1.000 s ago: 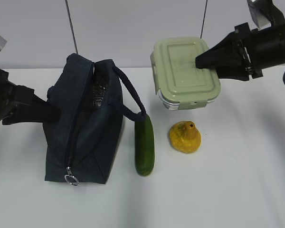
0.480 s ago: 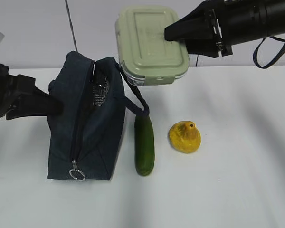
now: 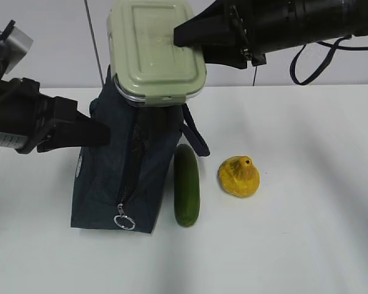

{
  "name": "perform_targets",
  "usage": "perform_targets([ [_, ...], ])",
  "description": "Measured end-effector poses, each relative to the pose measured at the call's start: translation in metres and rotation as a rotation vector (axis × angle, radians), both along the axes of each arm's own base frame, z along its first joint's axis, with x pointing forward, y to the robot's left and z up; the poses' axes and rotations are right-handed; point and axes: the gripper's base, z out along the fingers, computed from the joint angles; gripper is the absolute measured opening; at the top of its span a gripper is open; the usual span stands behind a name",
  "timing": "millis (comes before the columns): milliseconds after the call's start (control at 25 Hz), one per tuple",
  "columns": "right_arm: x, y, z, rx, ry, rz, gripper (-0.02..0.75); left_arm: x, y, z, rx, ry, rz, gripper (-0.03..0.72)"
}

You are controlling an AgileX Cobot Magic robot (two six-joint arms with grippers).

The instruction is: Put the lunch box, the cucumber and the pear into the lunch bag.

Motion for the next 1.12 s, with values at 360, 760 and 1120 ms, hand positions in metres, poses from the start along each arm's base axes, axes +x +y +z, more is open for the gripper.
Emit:
perform_targets([
  [360,0.013,0.000,-0.008,-0.046,-0.042,-0.105,0.391,0.001,0.000,0.001,-0.010,0.001,0.010,0.003],
  [760,0.019,-0.002,-0.044,-0.212,-0.005,-0.040,0.391,0.001,0.000,0.001,-0.010,0.000,0.008,0.003],
  [1120,0.007,-0.007,-0.057,-0.379,0.037,0.087,0.391,0.001,0.000,0.001,-0.010,-0.001,0.008,0.003],
])
